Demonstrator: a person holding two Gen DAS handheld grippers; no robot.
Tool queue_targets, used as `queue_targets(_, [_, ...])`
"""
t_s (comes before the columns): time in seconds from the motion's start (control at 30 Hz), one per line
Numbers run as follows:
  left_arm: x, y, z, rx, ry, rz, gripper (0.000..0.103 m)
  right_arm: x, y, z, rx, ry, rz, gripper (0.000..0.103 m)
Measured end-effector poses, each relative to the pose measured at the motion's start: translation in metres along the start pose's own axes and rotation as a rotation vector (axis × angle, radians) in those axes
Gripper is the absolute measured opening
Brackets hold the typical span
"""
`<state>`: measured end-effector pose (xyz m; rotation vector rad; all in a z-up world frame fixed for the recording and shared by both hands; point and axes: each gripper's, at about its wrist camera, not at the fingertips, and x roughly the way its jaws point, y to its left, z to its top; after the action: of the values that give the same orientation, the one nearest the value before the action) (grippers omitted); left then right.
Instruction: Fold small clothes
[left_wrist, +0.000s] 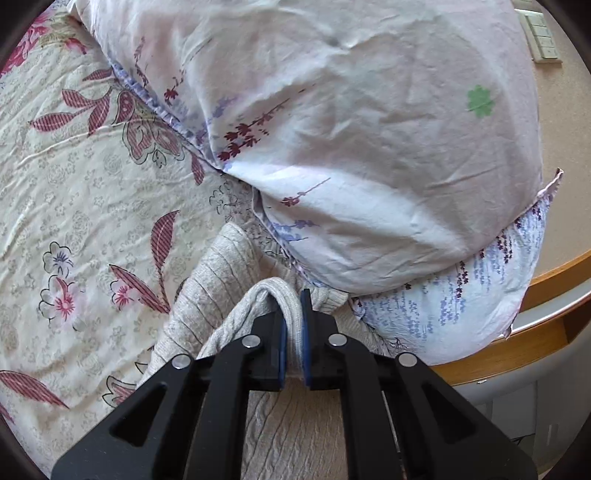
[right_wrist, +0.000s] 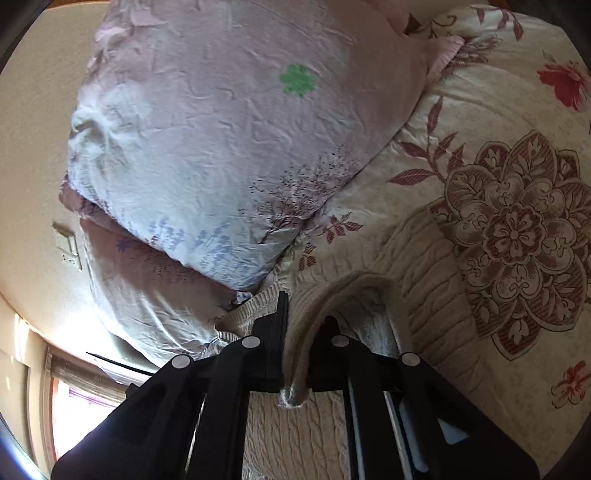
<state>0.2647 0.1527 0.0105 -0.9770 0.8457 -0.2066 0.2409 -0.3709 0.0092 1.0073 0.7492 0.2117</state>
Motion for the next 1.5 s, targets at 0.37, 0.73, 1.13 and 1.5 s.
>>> queue_targets(0.37, [0.037, 0.007, 0.009, -0.042, 0.011, 0.044, 0.006, 0.029, -0.015, 0.01, 0.037, -0.024, -0.034, 0.008])
queue_targets(0.73, [0.053, 0.001, 0.021, -0.082, 0.026, 0.02, 0.027, 0.021, -0.034, 0.029, 0.258, -0.036, 0.059, 0.053])
queue_targets(1.13, [0.001, -0.057, 0.013, 0.292, -0.031, 0.109, 0.085, 0.0, 0.036, 0.005, -0.255, -0.035, -0.146, 0.08])
queue_targets(1.5, [0.061, -0.06, -0.039, 0.507, 0.124, 0.301, 0.085, 0.049, 0.05, -0.051, -0.623, 0.09, -0.517, 0.081])
